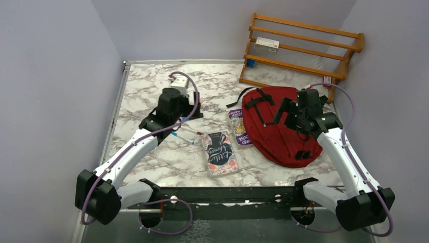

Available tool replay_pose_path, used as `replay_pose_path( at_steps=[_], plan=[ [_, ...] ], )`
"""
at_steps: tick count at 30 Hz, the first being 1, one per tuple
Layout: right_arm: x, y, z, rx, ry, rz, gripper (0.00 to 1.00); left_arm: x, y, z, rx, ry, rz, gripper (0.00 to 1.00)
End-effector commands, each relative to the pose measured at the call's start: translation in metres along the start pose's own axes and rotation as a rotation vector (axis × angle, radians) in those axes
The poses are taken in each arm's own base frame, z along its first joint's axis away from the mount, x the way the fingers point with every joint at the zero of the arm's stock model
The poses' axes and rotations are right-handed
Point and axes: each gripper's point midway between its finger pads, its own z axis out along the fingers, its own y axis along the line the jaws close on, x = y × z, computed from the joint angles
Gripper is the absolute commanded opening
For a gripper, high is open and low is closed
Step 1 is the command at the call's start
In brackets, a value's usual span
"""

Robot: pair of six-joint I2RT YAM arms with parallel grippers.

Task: Pack the student bag
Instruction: Pick up the student bag at the center of the board.

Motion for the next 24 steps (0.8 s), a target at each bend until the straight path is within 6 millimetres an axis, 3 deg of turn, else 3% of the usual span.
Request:
replay_pose_path(
  at_steps=[1,5,11,17,24],
  plan=[
    [-0.018,0.014,-0.024,-0.064,-0.056,0.073,1.0,-0.013,-0.092,-0.007,0.282,-0.137,0.279,0.99],
    [-0.042,0.02,-0.05,-0.099,-0.167,0.111,1.0,0.006,-0.159,-0.027,0.538,-0.183,0.45,0.99],
    [-0.084,0.034,-0.112,-0.23,-0.413,0.088,1.0,0.046,-0.223,-0.062,0.786,-0.412,0.711,0.99],
    [-0.1,0.05,-0.163,-0.383,-0.575,0.012,0.99,0.105,-0.27,-0.077,1.023,-0.527,1.162,0.99],
    [-0.099,0.048,-0.2,-0.438,-0.673,-0.037,0.99,0.137,-0.314,-0.071,1.203,-0.558,1.291,0.96]
  ],
)
